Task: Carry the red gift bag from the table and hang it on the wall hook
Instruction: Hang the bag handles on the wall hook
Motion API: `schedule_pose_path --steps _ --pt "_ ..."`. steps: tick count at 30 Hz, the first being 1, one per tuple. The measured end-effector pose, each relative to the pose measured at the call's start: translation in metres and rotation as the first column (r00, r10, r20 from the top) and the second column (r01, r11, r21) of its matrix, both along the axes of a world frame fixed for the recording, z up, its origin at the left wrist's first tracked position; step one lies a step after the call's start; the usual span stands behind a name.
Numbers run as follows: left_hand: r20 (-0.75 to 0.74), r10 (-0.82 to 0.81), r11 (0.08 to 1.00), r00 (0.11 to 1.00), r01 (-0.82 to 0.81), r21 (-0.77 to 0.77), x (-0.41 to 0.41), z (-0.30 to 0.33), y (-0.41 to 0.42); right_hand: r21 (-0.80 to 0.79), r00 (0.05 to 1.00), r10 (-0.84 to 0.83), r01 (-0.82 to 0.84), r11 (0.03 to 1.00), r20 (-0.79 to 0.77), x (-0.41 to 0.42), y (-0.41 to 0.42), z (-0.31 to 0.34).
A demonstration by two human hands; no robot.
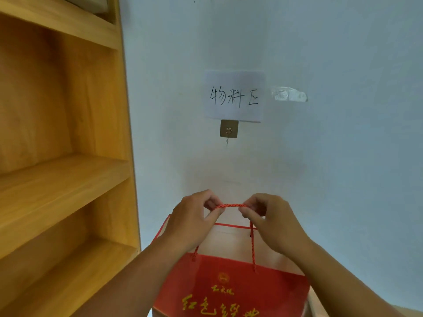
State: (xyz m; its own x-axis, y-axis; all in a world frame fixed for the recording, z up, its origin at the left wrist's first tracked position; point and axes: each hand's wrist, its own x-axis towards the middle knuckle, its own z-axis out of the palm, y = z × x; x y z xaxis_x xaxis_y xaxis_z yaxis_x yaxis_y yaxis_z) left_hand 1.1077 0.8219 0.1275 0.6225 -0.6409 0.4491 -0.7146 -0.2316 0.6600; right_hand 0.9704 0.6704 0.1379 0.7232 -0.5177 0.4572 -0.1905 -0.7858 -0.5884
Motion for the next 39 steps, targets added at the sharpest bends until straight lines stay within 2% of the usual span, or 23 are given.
schedule_pose_path --steps 3,8,14,22,30,35,39 --pt "0.003 -0.053 0.998 0.999 0.053 0.016 0.041 0.007 -0.017 0.069 1.000 -0.022 0.023 0.997 -0.009 0.033 -0.013 0.007" --pt "-0.014 -0.098 0.995 0.995 0.098 0.001 0.101 0.015 -0.047 0.160 0.997 -0.051 0.041 0.986 0.059 0.085 -0.032 0.018" --pt "-0.011 -0.135 0.991 0.991 0.135 -0.024 0.154 0.021 -0.083 0.200 0.989 -0.092 0.067 0.978 0.120 0.130 -0.064 0.027" --pt "0.015 -0.145 0.988 0.989 0.145 -0.044 0.204 0.033 -0.137 0.245 0.966 -0.071 0.009 0.970 0.248 0.178 -0.115 0.038" --pt "0.008 -0.185 0.969 0.983 0.184 -0.163 0.236 0.050 -0.176 0.192 0.942 -0.045 -0.020 0.981 0.332 0.214 -0.158 0.056" --pt "0.031 -0.233 0.940 0.972 0.233 -0.250 0.243 0.061 -0.199 0.137 0.925 -0.117 0.072 0.988 0.360 0.227 -0.171 0.060" --pt "0.048 -0.200 0.927 0.979 0.205 -0.314 0.247 0.062 -0.211 0.080 0.918 -0.176 0.157 0.984 0.355 0.233 -0.179 0.064"
